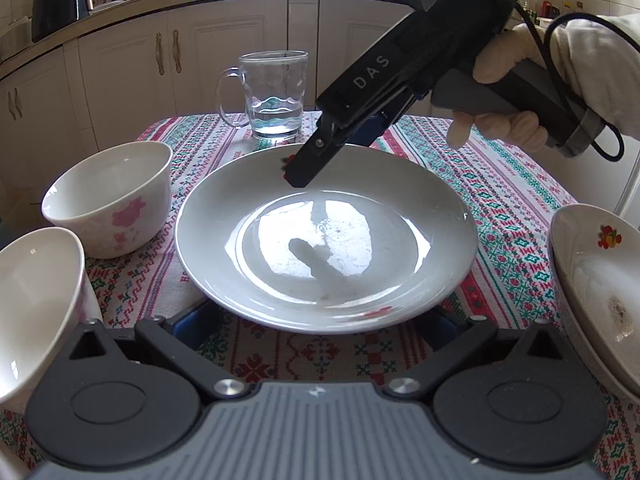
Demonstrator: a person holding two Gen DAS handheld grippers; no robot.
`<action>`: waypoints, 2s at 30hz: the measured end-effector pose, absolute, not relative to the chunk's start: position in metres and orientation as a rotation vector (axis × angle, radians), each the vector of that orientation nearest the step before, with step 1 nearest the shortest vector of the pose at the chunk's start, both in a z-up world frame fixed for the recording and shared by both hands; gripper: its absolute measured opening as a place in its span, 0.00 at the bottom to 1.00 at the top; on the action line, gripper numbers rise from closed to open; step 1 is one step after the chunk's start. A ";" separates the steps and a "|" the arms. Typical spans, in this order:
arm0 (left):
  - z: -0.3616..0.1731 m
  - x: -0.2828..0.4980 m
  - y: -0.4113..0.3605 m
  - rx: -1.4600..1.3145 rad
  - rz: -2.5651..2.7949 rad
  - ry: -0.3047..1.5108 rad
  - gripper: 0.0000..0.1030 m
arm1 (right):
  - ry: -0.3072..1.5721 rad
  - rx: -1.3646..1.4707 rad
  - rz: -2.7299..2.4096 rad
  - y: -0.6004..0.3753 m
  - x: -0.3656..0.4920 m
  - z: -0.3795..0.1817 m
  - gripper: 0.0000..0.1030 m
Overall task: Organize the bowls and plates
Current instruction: 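Reach the right gripper to the rim of the center flowered plate and close, then lift the flowered plate by its rim with the right gripper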
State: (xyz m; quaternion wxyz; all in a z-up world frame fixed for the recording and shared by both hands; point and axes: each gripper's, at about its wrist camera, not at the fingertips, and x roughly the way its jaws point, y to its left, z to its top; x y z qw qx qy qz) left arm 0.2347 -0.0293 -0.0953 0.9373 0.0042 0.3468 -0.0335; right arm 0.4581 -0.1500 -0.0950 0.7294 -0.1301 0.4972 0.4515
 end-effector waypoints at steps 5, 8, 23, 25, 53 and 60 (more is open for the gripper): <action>-0.095 0.235 -0.030 0.008 -0.068 0.708 1.00 | 1.147 -0.264 1.045 -0.150 0.462 -0.099 0.77; -0.095 0.235 -0.030 0.008 -0.068 0.708 1.00 | 1.157 -0.253 1.058 -0.151 0.463 -0.099 0.77; -0.090 0.233 -0.035 0.113 -0.062 0.674 0.99 | 1.165 -0.233 1.032 -0.156 0.461 -0.098 0.77; -0.089 0.231 -0.035 0.115 -0.072 0.669 0.99 | 1.166 -0.235 1.024 -0.157 0.458 -0.097 0.77; -0.059 0.194 -0.044 0.141 -0.191 0.603 0.99 | 1.090 -0.226 0.946 -0.188 0.406 -0.059 0.77; -0.053 0.185 -0.050 0.154 -0.212 0.593 0.99 | 1.067 -0.223 0.933 -0.197 0.391 -0.049 0.77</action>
